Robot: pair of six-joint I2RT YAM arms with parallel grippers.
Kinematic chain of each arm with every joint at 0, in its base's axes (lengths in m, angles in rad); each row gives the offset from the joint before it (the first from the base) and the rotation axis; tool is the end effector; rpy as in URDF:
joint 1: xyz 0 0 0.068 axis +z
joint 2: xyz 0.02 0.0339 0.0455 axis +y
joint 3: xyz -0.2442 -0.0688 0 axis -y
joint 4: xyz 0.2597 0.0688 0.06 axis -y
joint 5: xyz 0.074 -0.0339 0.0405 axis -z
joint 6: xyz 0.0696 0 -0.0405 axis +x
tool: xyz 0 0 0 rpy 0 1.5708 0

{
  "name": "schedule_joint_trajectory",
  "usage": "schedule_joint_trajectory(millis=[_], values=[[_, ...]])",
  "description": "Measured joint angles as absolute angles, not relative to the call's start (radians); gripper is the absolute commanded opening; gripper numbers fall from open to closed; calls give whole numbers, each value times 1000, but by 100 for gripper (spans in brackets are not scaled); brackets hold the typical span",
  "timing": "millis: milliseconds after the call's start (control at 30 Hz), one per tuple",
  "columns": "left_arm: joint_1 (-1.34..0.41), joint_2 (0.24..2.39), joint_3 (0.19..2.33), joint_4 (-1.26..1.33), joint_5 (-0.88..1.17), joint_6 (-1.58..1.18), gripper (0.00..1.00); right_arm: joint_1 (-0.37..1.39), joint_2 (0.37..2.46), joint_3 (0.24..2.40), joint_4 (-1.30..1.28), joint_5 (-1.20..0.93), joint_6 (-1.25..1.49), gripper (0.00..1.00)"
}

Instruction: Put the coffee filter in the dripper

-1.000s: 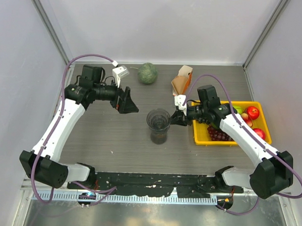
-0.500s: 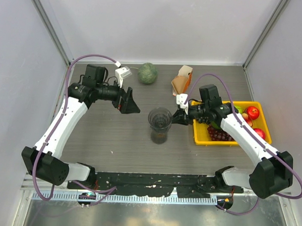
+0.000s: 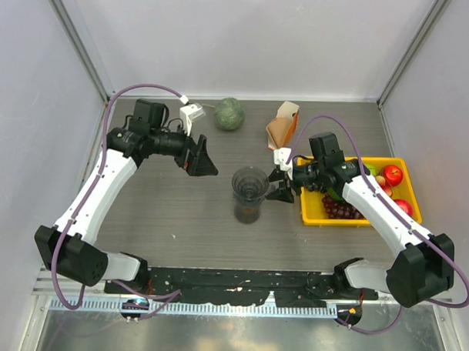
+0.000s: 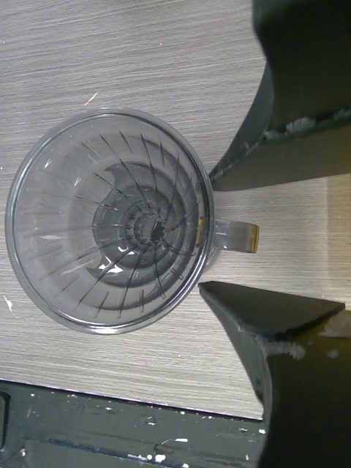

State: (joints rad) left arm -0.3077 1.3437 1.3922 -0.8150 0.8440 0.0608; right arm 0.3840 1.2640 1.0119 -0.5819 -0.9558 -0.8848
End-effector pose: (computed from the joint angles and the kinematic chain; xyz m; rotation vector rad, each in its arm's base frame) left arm 0.2779 -0.1429 0.3405 0.8234 2.1044 -1.1052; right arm 0.2470 0.1611 0.2551 -1.5678 1.4288 0.8448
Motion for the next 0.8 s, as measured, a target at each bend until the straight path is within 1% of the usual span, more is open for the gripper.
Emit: schedule_joint_trajectory(millis=[33, 67, 100, 200, 233, 300, 400, 533, 600, 633, 733, 767, 800], values=[[-308, 1345, 1396, -820, 842, 61, 100, 384, 1264, 1013, -587, -956, -887, 74], [-308, 1348, 1402, -825, 839, 62, 99, 384, 1264, 1014, -594, -955, -889, 79], [-308, 1351, 1408, -828, 838, 62, 100, 384, 1264, 1018, -603, -955, -891, 88], [-308, 1357, 1423, -836, 833, 65, 100, 384, 1263, 1028, -612, -953, -898, 98], [-308, 1357, 1425, -837, 830, 65, 100, 383, 1262, 1032, -616, -952, -896, 99], [-308, 1357, 1427, -841, 828, 67, 99, 379, 1256, 1038, -622, -949, -890, 96], [-304, 1356, 1427, -842, 814, 67, 99, 356, 1227, 1052, -643, -950, -881, 95], [-285, 1353, 1427, -828, 810, 59, 99, 281, 1188, 1129, -713, -966, -866, 95], [-273, 1346, 1427, -813, 803, 55, 99, 245, 1177, 1192, -729, -976, -829, 97], [-269, 1343, 1427, -804, 800, 52, 100, 235, 1176, 1212, -726, -973, -804, 100], [-260, 1330, 1427, -775, 778, 35, 99, 220, 1184, 1274, -665, -921, -664, 90], [-258, 1326, 1427, -759, 768, 30, 99, 220, 1193, 1291, -624, -879, -596, 83], [-255, 1324, 1427, -748, 761, 27, 100, 220, 1202, 1301, -589, -842, -554, 80]])
